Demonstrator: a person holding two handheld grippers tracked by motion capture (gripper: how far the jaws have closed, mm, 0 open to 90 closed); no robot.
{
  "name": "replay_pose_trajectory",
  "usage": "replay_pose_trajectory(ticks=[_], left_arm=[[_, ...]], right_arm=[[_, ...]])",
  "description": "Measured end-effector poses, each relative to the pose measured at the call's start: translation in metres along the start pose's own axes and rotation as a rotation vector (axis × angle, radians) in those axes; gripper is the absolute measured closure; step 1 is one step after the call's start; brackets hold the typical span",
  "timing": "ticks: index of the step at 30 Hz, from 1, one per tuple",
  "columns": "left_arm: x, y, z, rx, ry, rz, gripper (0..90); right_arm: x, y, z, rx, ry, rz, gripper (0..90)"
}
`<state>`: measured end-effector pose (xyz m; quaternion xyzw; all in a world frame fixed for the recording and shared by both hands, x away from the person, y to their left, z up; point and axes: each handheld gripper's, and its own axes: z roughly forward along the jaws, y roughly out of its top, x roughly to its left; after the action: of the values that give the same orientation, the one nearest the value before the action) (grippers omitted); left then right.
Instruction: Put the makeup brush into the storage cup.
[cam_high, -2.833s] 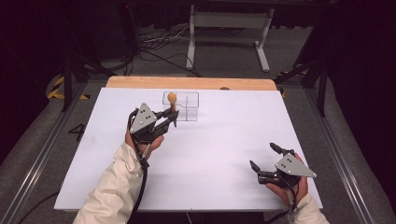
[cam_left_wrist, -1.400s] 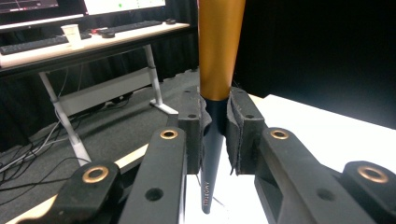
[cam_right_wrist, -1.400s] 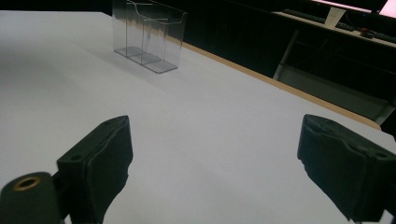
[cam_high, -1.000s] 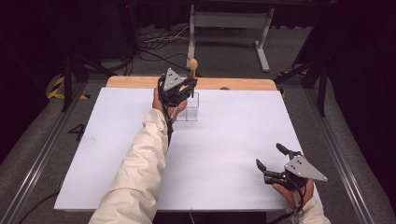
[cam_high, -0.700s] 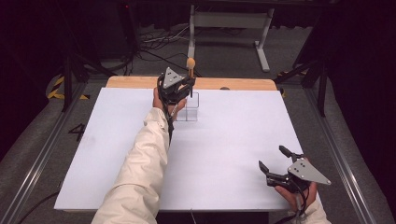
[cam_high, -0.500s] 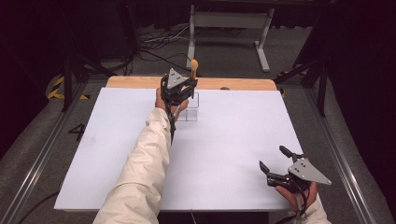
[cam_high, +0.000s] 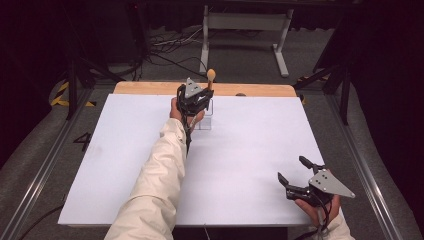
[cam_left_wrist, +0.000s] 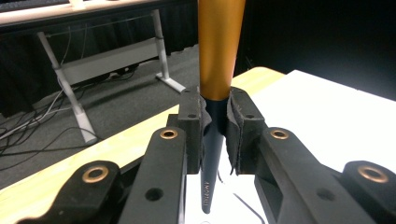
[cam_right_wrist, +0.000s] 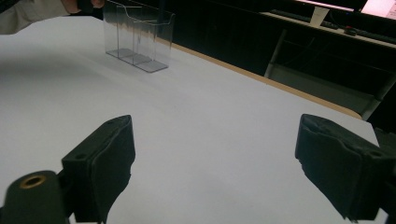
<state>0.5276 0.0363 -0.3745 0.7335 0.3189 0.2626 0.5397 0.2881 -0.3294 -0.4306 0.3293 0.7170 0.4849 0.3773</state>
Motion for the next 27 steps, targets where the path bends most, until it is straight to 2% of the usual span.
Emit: replay_pose_trajectory(ticks=[17, 27], left_arm=[[0.002, -0.019, -0.004, 0.018, -0.021, -0.021, 77.7], [-0.003, -0.023, -0.006, 0.02, -0.041, -0.01, 77.7]], right_arm=[[0.001, 0.0, 0.001, 0.003, -0.002, -0.001, 12.7], [0.002, 0.0, 0.002, 0.004, 0.002, -0.005, 12.7]])
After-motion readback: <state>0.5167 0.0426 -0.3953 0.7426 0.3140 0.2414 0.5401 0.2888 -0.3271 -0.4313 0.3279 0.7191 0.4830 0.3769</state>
